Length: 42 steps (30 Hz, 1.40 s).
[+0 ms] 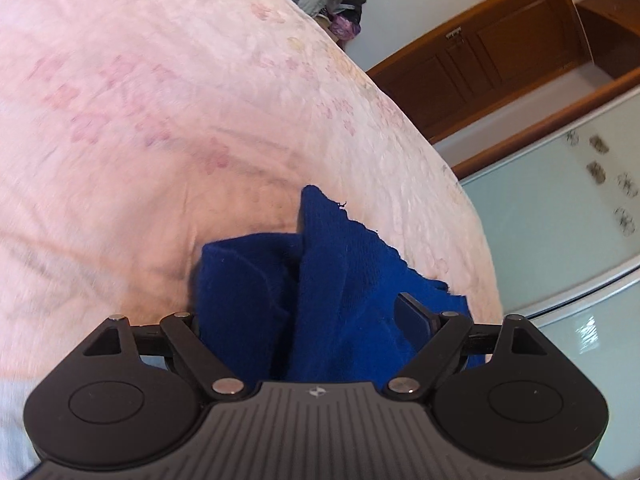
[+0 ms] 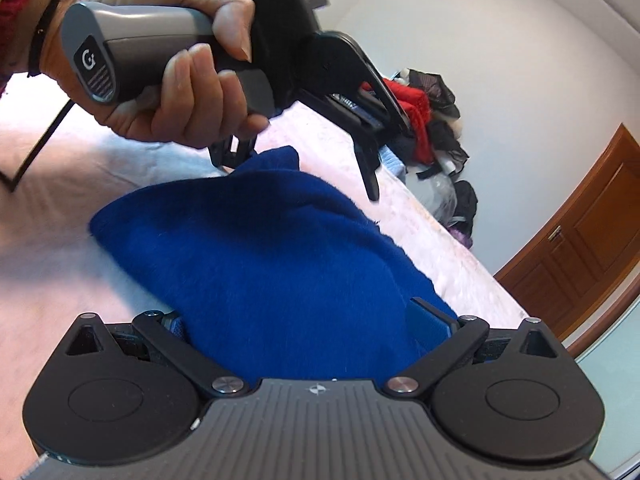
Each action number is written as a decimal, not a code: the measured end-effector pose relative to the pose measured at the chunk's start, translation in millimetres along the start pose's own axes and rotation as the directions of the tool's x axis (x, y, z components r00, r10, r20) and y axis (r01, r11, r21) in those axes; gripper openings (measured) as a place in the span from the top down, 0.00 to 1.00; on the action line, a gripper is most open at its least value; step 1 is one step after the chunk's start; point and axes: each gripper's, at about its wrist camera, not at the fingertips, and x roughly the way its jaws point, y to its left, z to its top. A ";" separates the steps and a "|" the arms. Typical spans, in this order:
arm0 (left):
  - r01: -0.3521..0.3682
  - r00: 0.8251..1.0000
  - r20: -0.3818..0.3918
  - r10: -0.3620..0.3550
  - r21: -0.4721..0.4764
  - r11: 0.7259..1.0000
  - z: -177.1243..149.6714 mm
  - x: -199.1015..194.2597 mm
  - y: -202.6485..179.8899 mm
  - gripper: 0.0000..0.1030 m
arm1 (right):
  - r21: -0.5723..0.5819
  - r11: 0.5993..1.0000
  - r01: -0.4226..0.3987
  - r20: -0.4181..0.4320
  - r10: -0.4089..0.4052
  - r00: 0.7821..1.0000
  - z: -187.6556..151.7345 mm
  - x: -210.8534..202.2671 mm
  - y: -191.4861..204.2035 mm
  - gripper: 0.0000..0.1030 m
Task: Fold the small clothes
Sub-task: 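Grasp the same edge with the right tool next to the left tool, then lift the edge with the right tool and fold it over while the left tool opens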
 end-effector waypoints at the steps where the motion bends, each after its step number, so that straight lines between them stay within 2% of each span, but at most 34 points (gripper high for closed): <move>1: -0.008 1.000 -0.002 0.008 0.015 1.000 2.9 2.9 -1.3 0.17 | 0.000 1.000 -0.002 0.006 0.002 1.000 0.6 -0.6 0.6 0.04; 4: -0.028 1.000 0.000 0.028 0.052 0.998 7.8 12.4 -9.0 0.17 | 0.006 1.000 -0.025 0.019 0.025 1.000 -0.2 -6.8 1.7 0.11; 9: -0.085 0.996 -0.004 0.087 0.176 0.981 5.5 24.7 -29.5 0.18 | 0.006 0.999 -0.052 0.037 0.051 0.998 -1.5 -15.0 4.0 0.21; 11: -0.108 0.994 0.003 0.110 0.217 0.970 1.6 26.2 -34.5 0.19 | 0.001 0.998 -0.069 0.042 0.069 0.997 -0.4 -14.2 5.5 0.34; 12: -0.117 0.993 0.009 0.119 0.229 0.966 0.2 26.5 -36.3 0.27 | -0.008 0.997 -0.079 0.045 0.080 0.996 -0.2 -15.8 7.2 0.38; 13: -0.131 0.991 0.015 0.131 0.243 0.961 -0.9 27.4 -37.9 0.40 | -0.019 0.996 -0.087 0.049 0.088 0.995 0.0 -17.4 9.5 0.46; 14: -0.147 0.989 0.019 0.147 0.251 0.957 -1.4 28.2 -38.8 0.46 | -0.030 0.996 -0.088 0.048 0.089 0.995 -0.1 -18.2 11.8 0.64; 16: -0.176 0.984 0.027 0.175 0.264 0.948 -2.0 29.4 -40.2 0.66 | -0.051 0.995 -0.086 0.045 0.088 0.995 0.2 -19.7 16.2 0.87; 17: -0.177 0.984 0.021 0.178 0.263 0.948 -2.4 29.5 -39.9 0.70 | -0.055 0.994 -0.093 0.051 0.095 0.994 0.2 -21.7 16.8 0.90; 19: -0.188 0.982 0.026 0.188 0.250 0.950 -3.5 28.0 -39.3 0.77 | -0.047 0.993 -0.112 0.061 0.114 0.992 0.9 -24.2 14.3 0.90; 23: -0.219 0.976 0.055 0.212 0.230 0.948 -6.1 24.5 -44.4 0.82 | -0.014 0.990 -0.141 0.078 0.142 0.987 -0.9 -33.9 6.9 0.91; 27: -0.265 0.964 0.099 0.248 0.241 0.934 -8.9 18.0 -58.5 0.84 | 0.076 0.980 -0.184 0.106 0.175 0.979 -2.4 -46.7 -12.0 0.92; 36: -0.302 0.951 0.155 0.269 0.253 0.919 -11.6 7.7 -99.6 0.87 | 0.323 0.908 -0.265 0.182 0.216 0.959 -14.1 -69.0 -64.8 0.93; 39: -0.290 0.954 0.158 0.256 0.253 0.923 -13.9 4.2 -113.5 0.87 | 0.377 0.887 -0.266 0.197 0.204 0.959 -23.3 -72.5 -80.1 0.93; 42: -0.285 0.954 0.176 0.243 0.275 0.918 -18.6 2.4 -133.0 0.88 | 0.397 0.888 -0.232 0.211 0.158 0.965 -33.5 -75.8 -92.5 0.93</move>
